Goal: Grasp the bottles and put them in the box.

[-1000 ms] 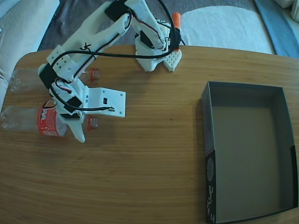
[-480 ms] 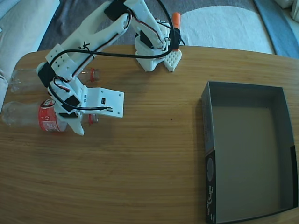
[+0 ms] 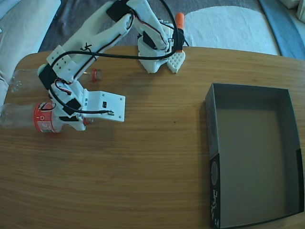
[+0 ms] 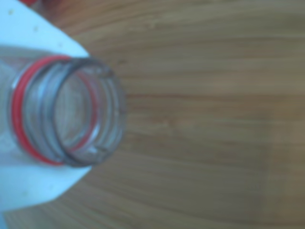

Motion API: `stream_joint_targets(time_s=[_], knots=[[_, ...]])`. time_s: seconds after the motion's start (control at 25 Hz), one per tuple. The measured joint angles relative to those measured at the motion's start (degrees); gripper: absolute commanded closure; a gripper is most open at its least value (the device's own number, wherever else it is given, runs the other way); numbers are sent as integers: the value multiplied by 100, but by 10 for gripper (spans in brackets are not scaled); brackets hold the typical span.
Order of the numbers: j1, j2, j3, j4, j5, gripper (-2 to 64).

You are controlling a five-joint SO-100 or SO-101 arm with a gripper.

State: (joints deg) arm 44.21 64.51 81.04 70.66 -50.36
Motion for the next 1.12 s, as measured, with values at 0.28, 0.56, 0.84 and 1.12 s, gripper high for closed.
stream_joint_targets(time_s=[0.28, 0.56, 0.84, 1.12], knots=[[0, -9, 0, -18, -35, 616], [-176, -9, -114, -18, 35, 617], [-325, -9, -756, 0, 44, 618], [-694, -9, -1336, 88, 369, 619]])
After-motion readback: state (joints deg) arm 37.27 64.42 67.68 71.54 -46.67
